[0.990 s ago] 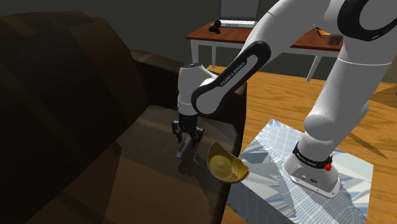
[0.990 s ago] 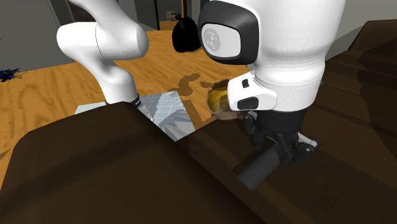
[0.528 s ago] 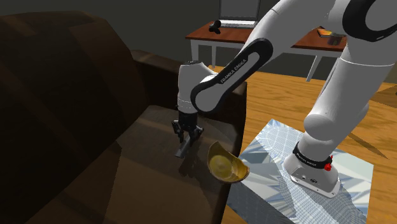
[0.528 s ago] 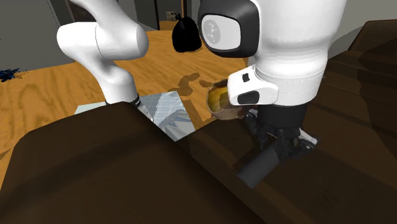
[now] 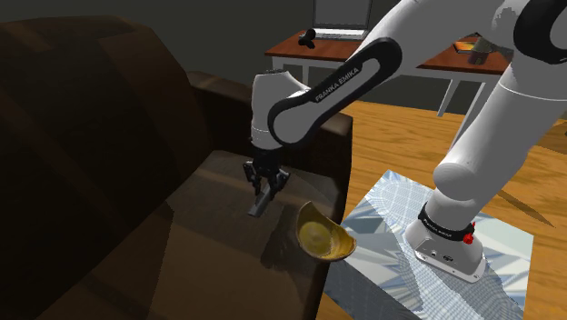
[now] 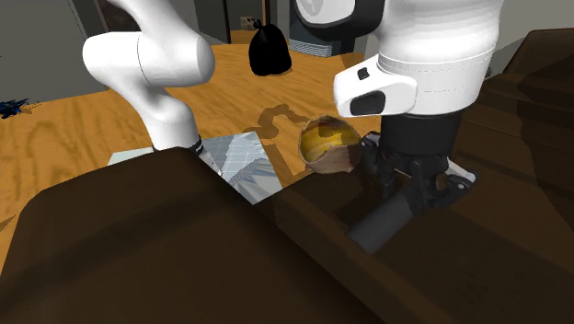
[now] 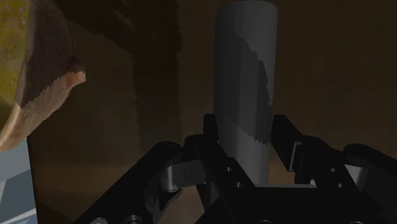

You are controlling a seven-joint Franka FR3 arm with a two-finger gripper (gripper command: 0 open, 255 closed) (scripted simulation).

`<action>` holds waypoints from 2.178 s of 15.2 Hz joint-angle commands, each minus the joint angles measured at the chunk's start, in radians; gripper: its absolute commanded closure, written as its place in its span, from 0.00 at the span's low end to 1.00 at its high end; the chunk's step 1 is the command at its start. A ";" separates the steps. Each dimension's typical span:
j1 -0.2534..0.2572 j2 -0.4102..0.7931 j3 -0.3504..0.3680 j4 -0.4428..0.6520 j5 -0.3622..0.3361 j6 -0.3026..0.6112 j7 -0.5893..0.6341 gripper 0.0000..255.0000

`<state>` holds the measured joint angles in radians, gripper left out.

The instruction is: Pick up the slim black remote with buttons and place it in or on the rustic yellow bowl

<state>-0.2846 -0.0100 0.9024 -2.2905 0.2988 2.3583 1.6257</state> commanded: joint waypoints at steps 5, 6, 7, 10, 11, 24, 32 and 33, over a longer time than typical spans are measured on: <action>-0.003 -0.074 -0.013 0.037 0.053 -0.094 -0.028 1.00; -0.003 -0.084 -0.016 0.044 0.059 -0.110 -0.031 1.00; -0.002 -0.094 -0.019 0.051 0.065 -0.125 -0.033 1.00; -0.002 -0.122 -0.029 0.074 0.079 -0.170 -0.038 1.00; -0.002 -0.130 -0.033 0.082 0.083 -0.185 -0.039 1.00; 0.031 -0.289 -0.089 0.115 0.172 -0.352 -0.061 1.00; 0.208 -0.604 -0.158 -0.115 0.359 -0.415 -0.070 1.00; 0.232 -0.641 -0.164 -0.140 0.376 -0.425 -0.063 1.00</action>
<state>-0.0787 -0.6144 0.7388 -2.4009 0.6527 1.9362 1.5537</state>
